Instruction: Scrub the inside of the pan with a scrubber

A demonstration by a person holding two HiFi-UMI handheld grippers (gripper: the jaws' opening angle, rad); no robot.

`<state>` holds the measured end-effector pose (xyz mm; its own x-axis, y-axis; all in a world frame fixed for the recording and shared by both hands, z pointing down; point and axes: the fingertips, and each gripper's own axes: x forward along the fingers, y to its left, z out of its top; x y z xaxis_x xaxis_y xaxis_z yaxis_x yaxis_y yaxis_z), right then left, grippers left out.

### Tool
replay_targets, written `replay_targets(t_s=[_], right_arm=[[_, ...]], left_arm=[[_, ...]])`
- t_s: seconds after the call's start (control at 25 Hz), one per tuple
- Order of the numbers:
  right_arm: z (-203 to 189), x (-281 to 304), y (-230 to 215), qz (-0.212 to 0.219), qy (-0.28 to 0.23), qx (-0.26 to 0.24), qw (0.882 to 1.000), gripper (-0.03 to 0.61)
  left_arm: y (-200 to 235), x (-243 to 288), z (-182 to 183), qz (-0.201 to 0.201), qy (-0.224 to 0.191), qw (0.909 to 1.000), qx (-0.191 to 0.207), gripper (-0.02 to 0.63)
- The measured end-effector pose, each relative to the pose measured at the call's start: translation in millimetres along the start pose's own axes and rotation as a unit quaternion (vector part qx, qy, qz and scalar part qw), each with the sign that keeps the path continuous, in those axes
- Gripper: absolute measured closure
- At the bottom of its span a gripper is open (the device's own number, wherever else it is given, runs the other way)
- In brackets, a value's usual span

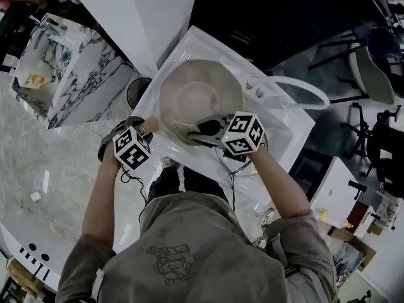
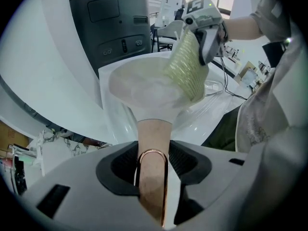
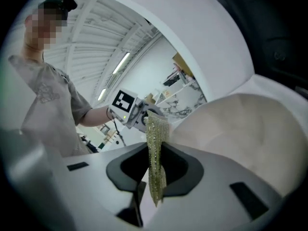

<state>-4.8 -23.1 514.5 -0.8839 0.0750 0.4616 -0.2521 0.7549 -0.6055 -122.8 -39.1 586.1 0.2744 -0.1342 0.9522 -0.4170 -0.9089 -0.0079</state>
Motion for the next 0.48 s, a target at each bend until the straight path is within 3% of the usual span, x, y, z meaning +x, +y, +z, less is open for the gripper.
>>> replay_targets(t_s=[0.08,0.12,0.16,0.28,0.36,0.48], right_arm=[[19,-19,-15,-0.085,-0.022,-0.048,0.995,0.505],[29,-30,-28,-0.148,-0.027,-0.083,0.985,0.505],[38,-43,-42,-0.218,-0.028,-0.119,0.968,0.505],[63,-78,-84,-0.398,-0.029,-0.189,0.897,0.505],[73,-90,-103,-0.464,-0.025,-0.213,0.859,0.505],[79,-92,-126,-0.514,-0.014,-0.230,0.826,0.505]], left_arm=[[0,-1,0,0.001,0.003,1.0000,0.001,0.413],[0,-1,1,0.002,0.004,1.0000,0.001,0.413],[-1,0,2,0.002,0.003,1.0000,0.001,0.413],[-1,0,3,0.002,0.002,1.0000,-0.002,0.413],[-1,0,3,0.002,0.001,1.0000,-0.003,0.413],[0,0,3,0.002,-0.001,1.0000,-0.005,0.413]])
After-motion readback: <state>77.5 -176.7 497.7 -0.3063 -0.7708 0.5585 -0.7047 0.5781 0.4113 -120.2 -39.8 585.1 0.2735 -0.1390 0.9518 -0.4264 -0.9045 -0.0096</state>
